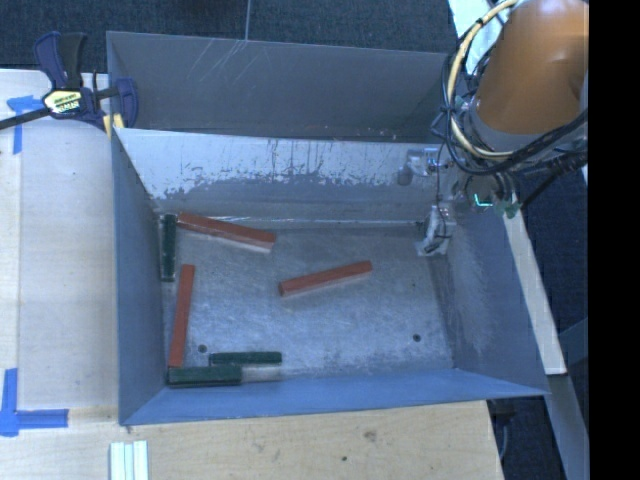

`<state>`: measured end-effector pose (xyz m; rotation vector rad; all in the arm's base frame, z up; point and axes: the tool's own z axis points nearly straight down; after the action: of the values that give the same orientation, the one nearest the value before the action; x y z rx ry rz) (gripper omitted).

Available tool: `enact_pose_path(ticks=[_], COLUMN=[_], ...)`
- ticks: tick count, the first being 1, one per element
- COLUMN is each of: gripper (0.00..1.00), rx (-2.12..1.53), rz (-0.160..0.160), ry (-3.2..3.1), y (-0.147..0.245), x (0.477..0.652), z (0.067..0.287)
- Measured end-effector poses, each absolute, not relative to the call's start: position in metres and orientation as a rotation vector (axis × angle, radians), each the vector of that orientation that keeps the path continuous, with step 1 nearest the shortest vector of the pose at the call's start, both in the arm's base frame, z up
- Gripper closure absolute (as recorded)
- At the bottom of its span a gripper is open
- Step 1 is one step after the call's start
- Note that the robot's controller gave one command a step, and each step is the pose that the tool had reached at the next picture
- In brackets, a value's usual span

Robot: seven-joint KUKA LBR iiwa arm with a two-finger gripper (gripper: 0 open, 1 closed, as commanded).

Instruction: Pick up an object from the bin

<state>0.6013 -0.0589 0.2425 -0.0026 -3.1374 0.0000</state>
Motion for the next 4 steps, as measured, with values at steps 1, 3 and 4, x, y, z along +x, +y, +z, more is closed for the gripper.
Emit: enact_pose_path(ticks=[1,3,4], gripper=[0.0,0.0,0.0], rx=[-0.607,-0.15,0.246], rz=[0.001,-0.001,0.0], ry=[-3.08,-3.147,-3.135], y=[0.009,0.035,0.025], x=[0.584,0.587,0.598], z=[0.067,0.104,0.069])
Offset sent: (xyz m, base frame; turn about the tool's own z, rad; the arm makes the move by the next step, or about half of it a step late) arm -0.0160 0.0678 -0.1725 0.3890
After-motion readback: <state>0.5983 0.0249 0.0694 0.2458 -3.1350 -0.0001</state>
